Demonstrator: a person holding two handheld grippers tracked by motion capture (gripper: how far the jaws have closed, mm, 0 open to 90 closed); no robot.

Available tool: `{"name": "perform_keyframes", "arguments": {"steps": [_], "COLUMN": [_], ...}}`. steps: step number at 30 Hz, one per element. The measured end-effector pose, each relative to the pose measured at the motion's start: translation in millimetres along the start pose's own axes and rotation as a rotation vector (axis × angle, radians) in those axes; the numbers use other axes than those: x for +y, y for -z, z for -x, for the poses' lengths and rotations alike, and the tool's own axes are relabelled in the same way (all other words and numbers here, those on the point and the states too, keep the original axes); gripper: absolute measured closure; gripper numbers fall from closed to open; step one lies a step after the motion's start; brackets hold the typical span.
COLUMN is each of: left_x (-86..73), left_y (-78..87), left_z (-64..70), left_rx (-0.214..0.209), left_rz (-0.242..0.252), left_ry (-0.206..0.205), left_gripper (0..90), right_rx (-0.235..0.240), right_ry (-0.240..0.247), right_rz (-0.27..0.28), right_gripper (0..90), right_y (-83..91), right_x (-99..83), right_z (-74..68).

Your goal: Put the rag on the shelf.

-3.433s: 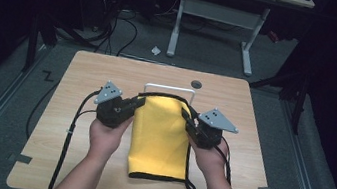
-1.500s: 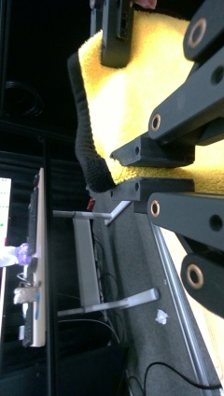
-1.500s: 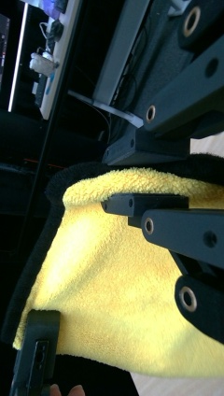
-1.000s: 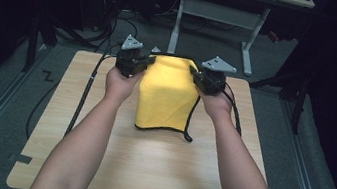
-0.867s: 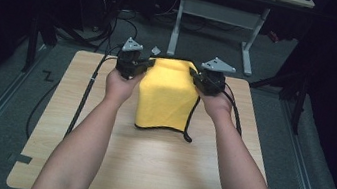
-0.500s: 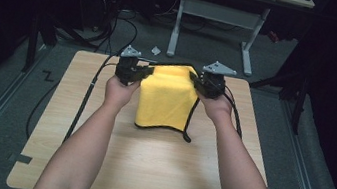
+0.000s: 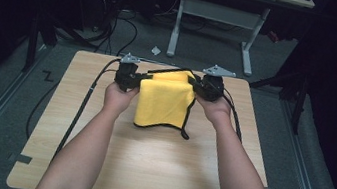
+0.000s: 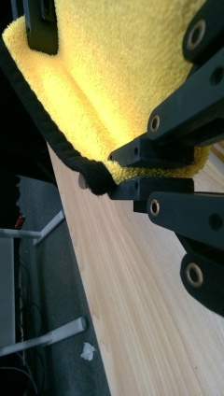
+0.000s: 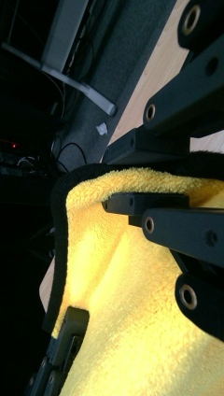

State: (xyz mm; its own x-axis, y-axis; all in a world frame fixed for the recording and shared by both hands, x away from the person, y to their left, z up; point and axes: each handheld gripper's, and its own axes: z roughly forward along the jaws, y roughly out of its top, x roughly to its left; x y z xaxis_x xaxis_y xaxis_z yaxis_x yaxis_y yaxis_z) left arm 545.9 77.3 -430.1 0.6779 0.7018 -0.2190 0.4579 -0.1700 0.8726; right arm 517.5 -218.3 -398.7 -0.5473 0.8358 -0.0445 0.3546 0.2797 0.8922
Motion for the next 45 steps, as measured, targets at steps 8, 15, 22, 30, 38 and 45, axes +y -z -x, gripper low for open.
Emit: {"name": "perform_keyframes", "arguments": {"steps": [8, 15, 22, 30, 38, 45], "left_x": [-12.1, -16.0, -26.5, -41.8, -46.5, -45.3], "left_y": [-2.9, -8.2, -12.2, -14.1, -12.3, -2.7], "left_z": [-4.3, -3.5, -6.1, -11.2, -11.0, -8.5], "left_rx": [-0.031, -0.035, -0.027, -0.057, -0.052, 0.001], "left_rz": [0.005, -0.007, -0.045, -0.059, -0.063, -0.056], "left_ry": [0.034, 0.038, 0.044, 0.106, 0.127, 0.117], "left_gripper": [85.1, 85.1, 85.2, 84.6, 77.7, 62.6], "right_rx": [0.046, 0.066, 0.105, 0.119, 0.076, 0.000], "right_ry": [-0.047, -0.075, -0.125, -0.184, -0.249, -0.276], "right_rz": [-0.001, 0.000, -0.035, -0.048, -0.086, -0.003], "right_gripper": [76.9, 77.3, 77.1, 72.8, 53.3, 43.6], "right_y": [-2.7, -4.5, -15.5, -25.5, -24.0, -0.3], "right_x": [-3.9, -13.4, -33.8, -46.8, -50.9, -36.0], "right_z": [5.1, 11.0, 15.5, 17.5, 24.9, 37.3]}}
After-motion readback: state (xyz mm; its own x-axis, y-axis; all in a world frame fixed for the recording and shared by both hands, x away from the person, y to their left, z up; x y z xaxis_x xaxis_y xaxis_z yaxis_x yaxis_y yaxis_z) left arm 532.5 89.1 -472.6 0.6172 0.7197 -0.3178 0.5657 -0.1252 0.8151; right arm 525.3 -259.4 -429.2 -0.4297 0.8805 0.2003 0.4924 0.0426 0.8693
